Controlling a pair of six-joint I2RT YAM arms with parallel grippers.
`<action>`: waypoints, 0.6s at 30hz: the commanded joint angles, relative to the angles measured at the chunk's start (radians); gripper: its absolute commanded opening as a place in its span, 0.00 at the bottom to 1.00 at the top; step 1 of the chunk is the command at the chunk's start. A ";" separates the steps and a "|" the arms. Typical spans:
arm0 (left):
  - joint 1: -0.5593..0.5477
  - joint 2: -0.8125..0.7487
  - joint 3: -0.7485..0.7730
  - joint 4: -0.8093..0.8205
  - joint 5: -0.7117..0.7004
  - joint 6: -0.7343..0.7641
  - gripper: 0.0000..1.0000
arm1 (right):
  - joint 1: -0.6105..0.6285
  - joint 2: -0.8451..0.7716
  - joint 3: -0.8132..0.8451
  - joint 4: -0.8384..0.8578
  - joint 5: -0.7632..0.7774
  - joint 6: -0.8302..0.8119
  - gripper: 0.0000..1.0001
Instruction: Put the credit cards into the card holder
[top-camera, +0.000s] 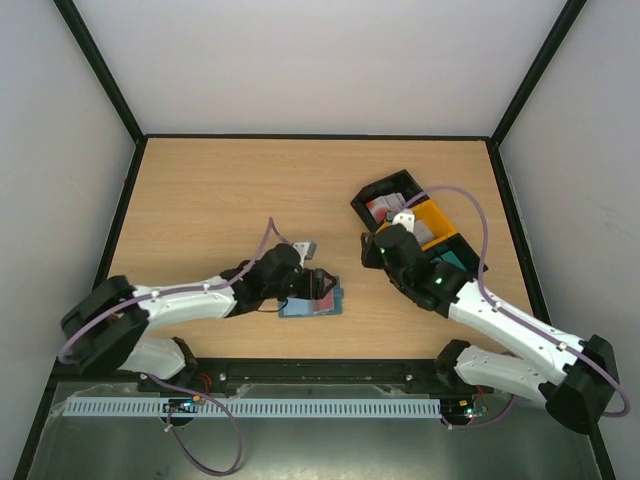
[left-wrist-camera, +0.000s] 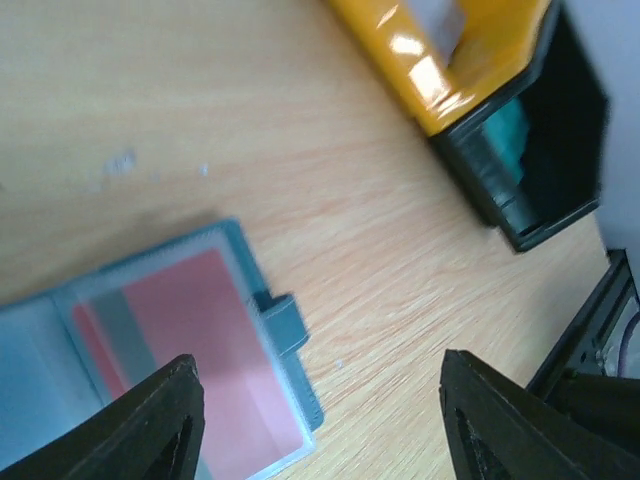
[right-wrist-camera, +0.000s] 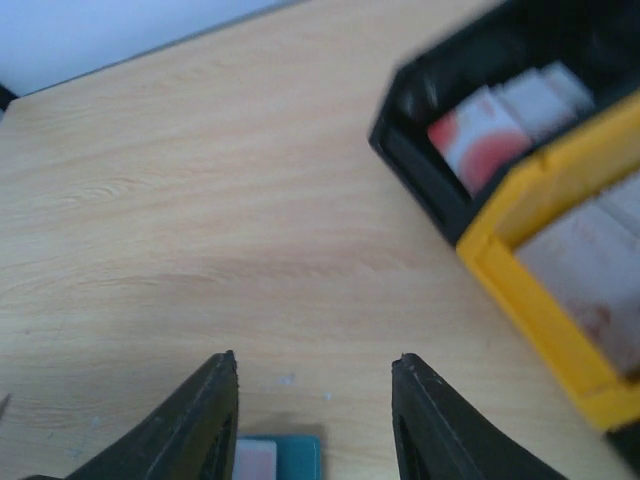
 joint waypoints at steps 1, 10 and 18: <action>-0.003 -0.145 0.018 -0.105 -0.173 0.084 0.66 | -0.016 -0.046 0.187 -0.187 0.059 -0.235 0.46; 0.103 -0.432 -0.047 -0.268 -0.325 0.184 0.86 | -0.080 0.036 0.381 -0.342 0.197 -0.343 0.69; 0.214 -0.597 -0.134 -0.256 -0.176 0.225 1.00 | -0.378 0.166 0.368 -0.365 0.022 -0.471 0.67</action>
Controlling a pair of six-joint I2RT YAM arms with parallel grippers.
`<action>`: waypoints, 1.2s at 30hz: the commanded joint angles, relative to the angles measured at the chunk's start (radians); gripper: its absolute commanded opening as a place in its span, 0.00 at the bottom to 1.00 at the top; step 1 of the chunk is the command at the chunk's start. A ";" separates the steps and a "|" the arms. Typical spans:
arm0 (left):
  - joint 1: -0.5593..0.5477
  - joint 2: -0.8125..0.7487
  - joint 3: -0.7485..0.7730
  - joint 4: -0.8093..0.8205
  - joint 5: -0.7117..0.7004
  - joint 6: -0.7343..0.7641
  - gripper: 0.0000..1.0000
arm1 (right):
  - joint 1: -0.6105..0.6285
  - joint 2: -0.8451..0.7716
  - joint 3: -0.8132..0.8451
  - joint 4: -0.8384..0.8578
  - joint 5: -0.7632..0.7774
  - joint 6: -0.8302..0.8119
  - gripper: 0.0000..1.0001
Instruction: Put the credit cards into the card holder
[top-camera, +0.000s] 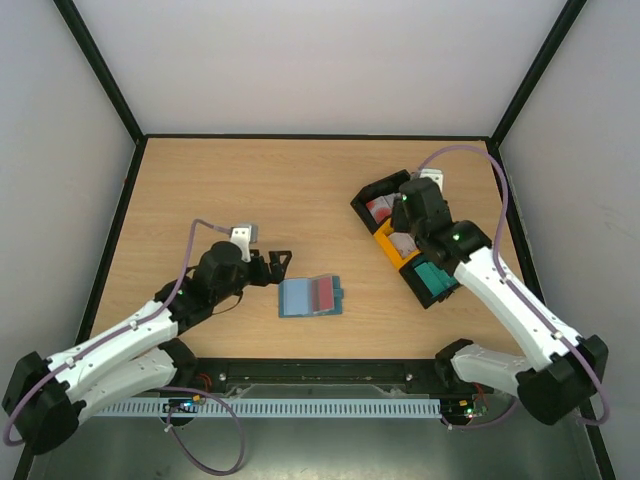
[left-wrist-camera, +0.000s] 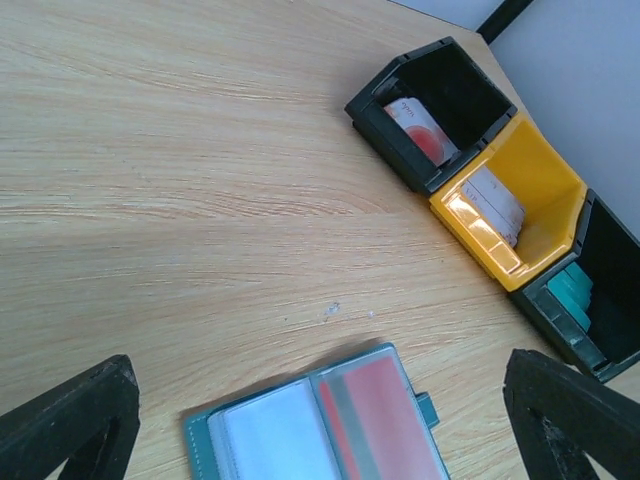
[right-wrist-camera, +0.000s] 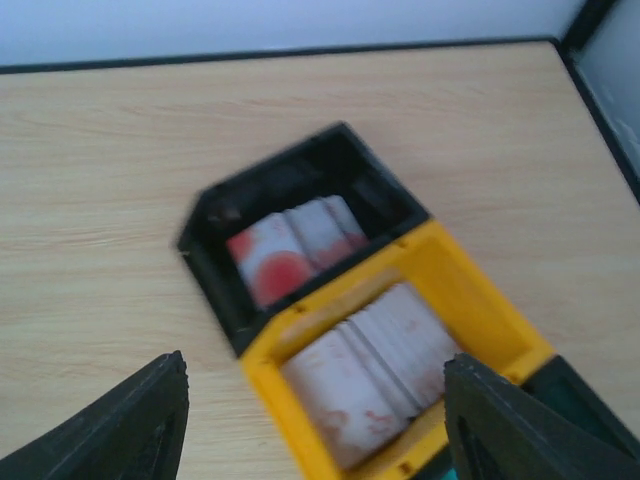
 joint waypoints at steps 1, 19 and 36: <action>0.044 -0.063 -0.046 0.018 0.129 0.050 1.00 | -0.164 0.069 0.003 -0.084 -0.104 -0.102 0.66; 0.062 -0.113 -0.061 0.007 0.236 0.061 1.00 | -0.319 0.268 0.030 -0.109 -0.230 0.008 0.78; 0.091 -0.116 -0.062 -0.006 0.216 0.063 1.00 | -0.318 0.372 -0.037 -0.026 -0.256 -0.103 0.55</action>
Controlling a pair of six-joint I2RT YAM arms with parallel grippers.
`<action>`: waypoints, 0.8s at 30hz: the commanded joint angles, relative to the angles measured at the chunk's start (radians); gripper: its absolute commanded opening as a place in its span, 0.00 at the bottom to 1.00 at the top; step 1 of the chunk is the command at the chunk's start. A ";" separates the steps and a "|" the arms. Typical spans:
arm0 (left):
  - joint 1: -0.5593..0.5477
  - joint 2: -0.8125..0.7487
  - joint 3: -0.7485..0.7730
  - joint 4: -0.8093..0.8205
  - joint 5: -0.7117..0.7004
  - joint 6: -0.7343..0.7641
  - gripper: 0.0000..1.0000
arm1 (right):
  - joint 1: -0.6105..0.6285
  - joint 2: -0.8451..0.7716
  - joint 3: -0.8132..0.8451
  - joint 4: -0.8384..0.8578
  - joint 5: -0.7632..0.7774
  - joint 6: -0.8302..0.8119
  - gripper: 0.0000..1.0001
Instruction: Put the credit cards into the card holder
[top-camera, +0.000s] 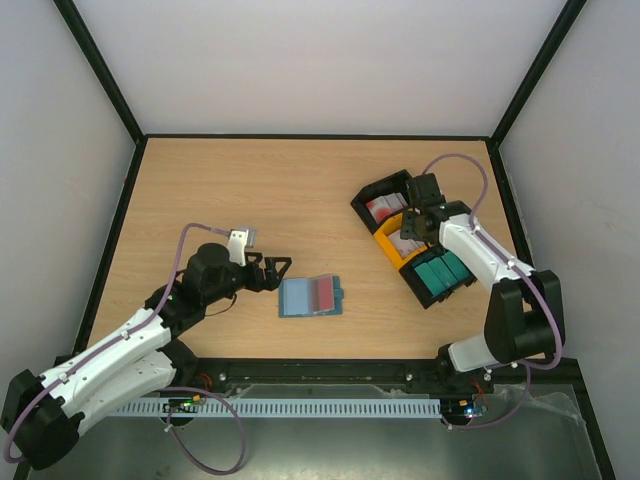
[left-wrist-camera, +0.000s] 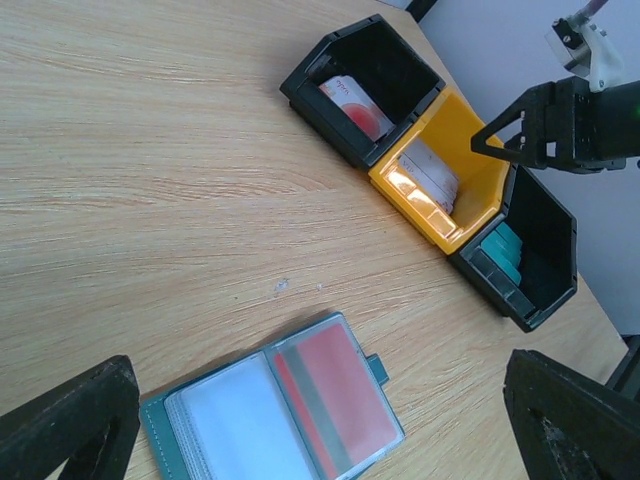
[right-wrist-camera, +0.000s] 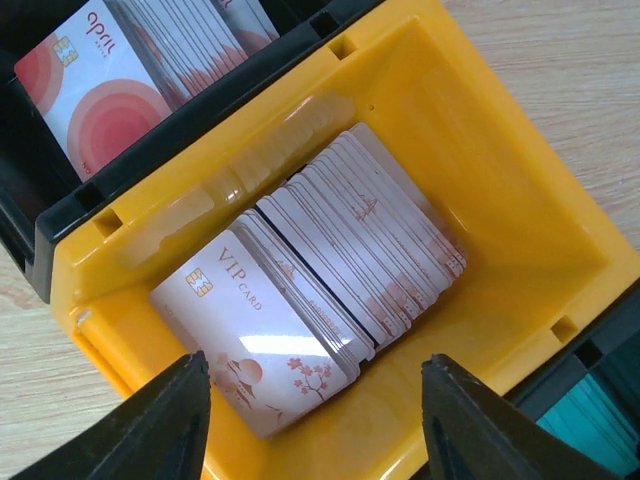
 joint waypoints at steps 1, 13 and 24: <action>0.008 0.001 -0.011 -0.002 0.001 0.010 1.00 | -0.003 0.042 0.008 0.001 -0.005 -0.077 0.53; 0.022 0.028 -0.004 -0.008 0.017 0.006 1.00 | -0.005 0.275 0.110 0.021 -0.115 -0.150 0.54; 0.023 0.041 -0.005 -0.007 0.026 0.006 1.00 | -0.006 0.315 0.094 0.030 -0.129 -0.134 0.44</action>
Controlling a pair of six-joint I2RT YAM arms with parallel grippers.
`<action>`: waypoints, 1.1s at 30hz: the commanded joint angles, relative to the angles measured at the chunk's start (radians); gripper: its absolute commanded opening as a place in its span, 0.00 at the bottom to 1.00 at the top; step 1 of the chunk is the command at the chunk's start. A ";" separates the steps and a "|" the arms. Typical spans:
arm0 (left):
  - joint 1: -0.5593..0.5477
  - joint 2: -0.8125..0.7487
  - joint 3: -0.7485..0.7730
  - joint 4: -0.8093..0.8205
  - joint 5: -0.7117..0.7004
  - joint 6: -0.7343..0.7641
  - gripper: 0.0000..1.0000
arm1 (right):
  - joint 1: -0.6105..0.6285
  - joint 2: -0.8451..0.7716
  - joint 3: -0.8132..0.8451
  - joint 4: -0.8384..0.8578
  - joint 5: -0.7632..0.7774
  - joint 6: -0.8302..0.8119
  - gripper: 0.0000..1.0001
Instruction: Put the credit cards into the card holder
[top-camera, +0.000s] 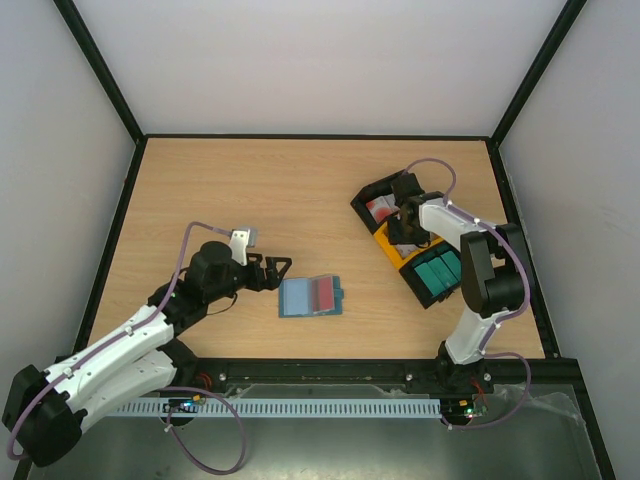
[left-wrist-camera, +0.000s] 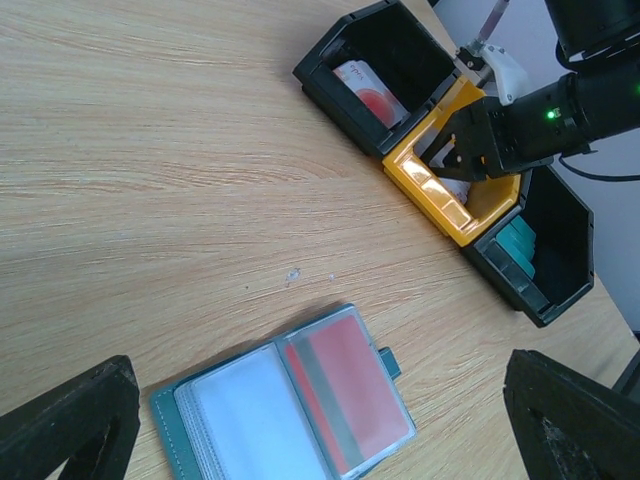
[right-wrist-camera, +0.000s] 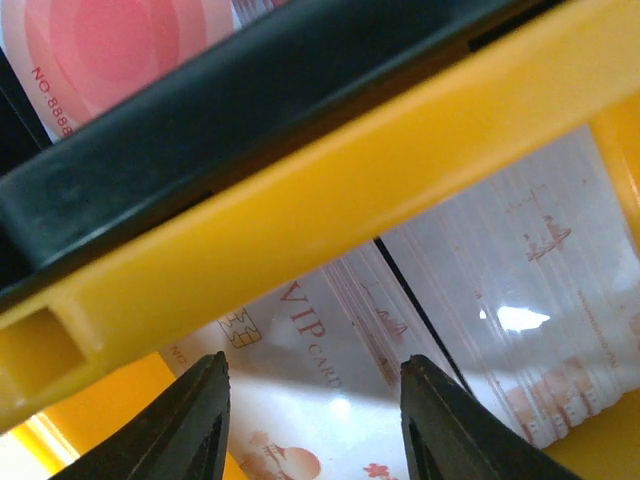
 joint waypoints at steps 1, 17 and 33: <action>0.007 0.010 -0.004 -0.006 0.014 0.007 1.00 | -0.005 0.005 -0.001 0.003 -0.027 0.000 0.40; 0.008 0.012 -0.005 -0.004 0.015 0.004 1.00 | -0.006 -0.058 -0.025 -0.010 -0.027 0.048 0.31; 0.009 0.009 -0.007 -0.007 0.015 0.004 1.00 | -0.006 0.055 0.012 -0.026 -0.068 0.023 0.33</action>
